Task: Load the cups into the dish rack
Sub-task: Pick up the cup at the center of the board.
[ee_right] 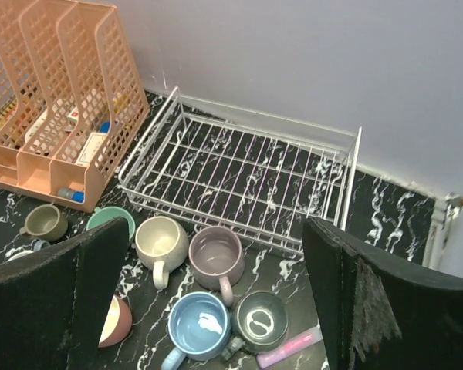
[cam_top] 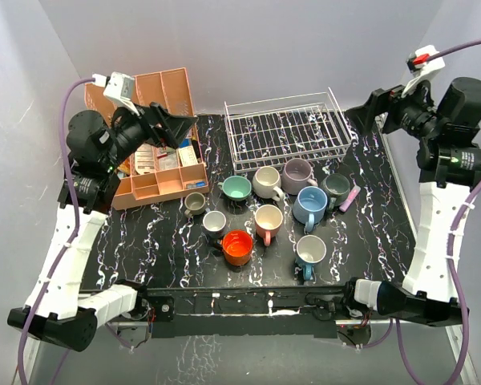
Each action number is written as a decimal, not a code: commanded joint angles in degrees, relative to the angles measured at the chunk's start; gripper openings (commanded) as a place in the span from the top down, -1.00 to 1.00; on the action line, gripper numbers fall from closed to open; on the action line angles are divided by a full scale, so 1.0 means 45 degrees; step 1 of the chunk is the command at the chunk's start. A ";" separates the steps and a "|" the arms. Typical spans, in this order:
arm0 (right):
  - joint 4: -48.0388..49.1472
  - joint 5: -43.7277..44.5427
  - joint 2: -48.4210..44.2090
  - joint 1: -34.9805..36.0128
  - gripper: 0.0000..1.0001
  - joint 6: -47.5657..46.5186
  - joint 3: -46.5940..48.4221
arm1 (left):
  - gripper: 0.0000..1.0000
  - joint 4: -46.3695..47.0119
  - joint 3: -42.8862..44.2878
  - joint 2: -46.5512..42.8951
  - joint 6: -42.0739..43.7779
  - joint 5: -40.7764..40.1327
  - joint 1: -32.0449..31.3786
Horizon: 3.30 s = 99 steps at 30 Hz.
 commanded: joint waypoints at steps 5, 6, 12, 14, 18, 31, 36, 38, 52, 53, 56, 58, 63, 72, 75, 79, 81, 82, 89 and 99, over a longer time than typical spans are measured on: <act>0.1547 0.1542 -0.0336 0.0783 -0.97 0.1057 -0.2786 | -0.94 -0.0832 -0.2139 -0.0343 0.0011 -0.1192 0.0917; 0.1683 0.1543 -0.0423 0.0883 -0.97 0.1111 -0.3171 | -0.94 -0.0894 -0.2469 -0.0425 -0.0052 -0.1172 0.1030; 0.1982 -0.0758 -0.0953 0.1419 -0.97 0.0002 -0.5434 | -0.94 -0.0784 -0.4609 -0.1102 -0.1130 0.0041 0.1661; 0.2016 -0.1628 -0.1218 0.1557 -0.97 -0.0400 -0.6185 | -0.94 -0.0378 -0.5417 -0.1483 -0.1843 0.0626 0.1832; 0.2067 -0.2821 -0.1817 0.1754 -0.97 -0.1023 -0.7426 | -0.94 0.0571 -0.6880 -0.2370 -0.3216 0.1846 0.2111; 0.1655 -0.5205 -0.3664 0.1497 -0.97 -0.3699 -0.9680 | -0.81 -0.0637 -0.7334 -0.3416 -0.3718 -0.0400 -0.3965; 0.1723 -0.5222 -0.3920 0.1331 -0.97 -0.4281 -1.0240 | -0.79 -0.2078 -0.6246 -0.2209 -0.3177 -0.4294 -0.8468; 0.1809 -0.5155 -0.3956 0.1291 -0.97 -0.4435 -1.0459 | -0.77 -0.2625 -0.5909 -0.1619 -0.3162 -0.5236 -0.9239; 0.2669 -0.5013 -0.4286 0.0882 -0.96 -0.4463 -1.1286 | 0.05 -0.6887 -0.4342 0.1811 -0.2070 -0.8430 -0.9927; 0.2711 -0.5025 -0.4258 0.0879 -0.96 -0.4440 -1.1316 | 0.10 -0.6731 -0.4344 0.1967 -0.1800 -0.8213 -0.9927; 0.2794 -0.5049 -0.4160 0.0879 -0.96 -0.4357 -1.1327 | 0.16 -0.6302 -0.4113 0.2607 -0.0692 -0.7469 -0.9922; 0.2811 -0.5005 -0.4166 0.0884 -0.96 -0.4317 -1.1349 | 0.17 -0.6253 -0.3665 0.3197 0.0339 -0.6646 -0.9908; 0.2987 -0.5042 -0.4270 0.0814 -0.97 -0.4188 -1.1580 | 0.21 -0.7527 -0.2090 0.5113 0.2254 -0.6649 -0.9880; 0.3064 -0.5015 -0.4324 0.0745 -0.96 -0.4097 -1.1750 | 0.05 -0.8039 -0.1240 0.6779 0.4054 -0.6932 -0.9776; 0.3064 -0.5003 -0.4324 0.0742 -0.96 -0.4104 -1.1781 | 0.04 -0.7956 -0.1190 0.6990 0.4322 -0.6920 -0.9700; 0.3064 -0.5024 -0.4306 0.0728 -0.96 -0.4114 -1.1781 | 0.06 -0.7788 -0.1328 0.7133 0.4621 -0.6625 -0.9468; 0.3056 -0.5064 -0.4303 0.0709 -0.97 -0.4107 -1.1794 | 0.11 -0.7734 -0.1416 0.7254 0.4726 -0.6463 -0.9342; 0.3052 -0.5053 -0.4287 0.0694 -0.96 -0.4105 -1.1811 | 0.19 -0.7698 -0.1473 0.7315 0.4775 -0.6378 -0.9285; 0.3096 -0.5149 -0.4207 0.0613 -0.96 -0.4079 -1.1873 | 0.38 -0.7350 -0.1749 0.7801 0.4826 -0.5478 -0.8981; 0.3151 -0.5242 -0.4225 0.0572 -0.96 -0.4058 -1.1999 | 1.00 -0.6983 -0.2256 0.7938 0.4667 -0.4970 -0.8833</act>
